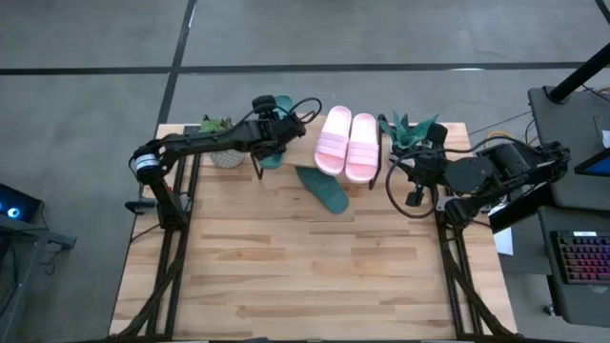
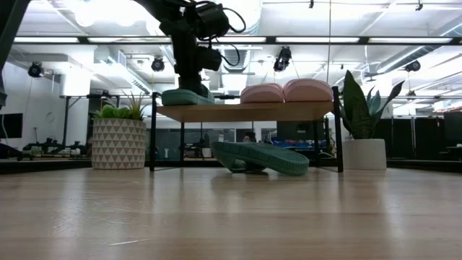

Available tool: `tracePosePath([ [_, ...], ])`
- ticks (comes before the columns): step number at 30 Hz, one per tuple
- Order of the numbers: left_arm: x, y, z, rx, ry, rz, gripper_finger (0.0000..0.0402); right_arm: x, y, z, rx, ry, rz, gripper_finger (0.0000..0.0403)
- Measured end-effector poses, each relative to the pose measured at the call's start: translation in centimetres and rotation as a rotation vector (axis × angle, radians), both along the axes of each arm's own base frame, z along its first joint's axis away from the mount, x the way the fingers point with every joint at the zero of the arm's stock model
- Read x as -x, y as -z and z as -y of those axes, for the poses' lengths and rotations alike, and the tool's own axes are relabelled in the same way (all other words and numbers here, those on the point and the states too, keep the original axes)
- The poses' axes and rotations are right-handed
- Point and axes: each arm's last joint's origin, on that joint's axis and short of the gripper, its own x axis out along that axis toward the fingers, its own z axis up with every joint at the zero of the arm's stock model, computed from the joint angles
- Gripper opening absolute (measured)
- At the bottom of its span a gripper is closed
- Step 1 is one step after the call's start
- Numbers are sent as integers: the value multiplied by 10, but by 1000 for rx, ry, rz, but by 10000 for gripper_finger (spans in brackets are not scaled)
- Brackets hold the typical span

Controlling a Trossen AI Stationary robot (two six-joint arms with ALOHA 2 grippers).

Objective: Pick and place slides into the shelf
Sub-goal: Put the left blue slides on the shelf

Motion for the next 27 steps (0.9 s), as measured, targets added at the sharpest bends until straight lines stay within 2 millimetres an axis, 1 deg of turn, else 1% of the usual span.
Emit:
tracePosePath([
  [10,0,1,0,31,42,-42,0,0,0,0,0,0,0,47],
  [23,1,1,1,36,44,-48,0,0,0,0,0,0,0,47],
  [25,1,2,0,38,44,-47,7,0,0,0,-4,2,2,47],
  [27,1,1,0,48,53,-42,22,0,0,0,-6,3,4,47],
])
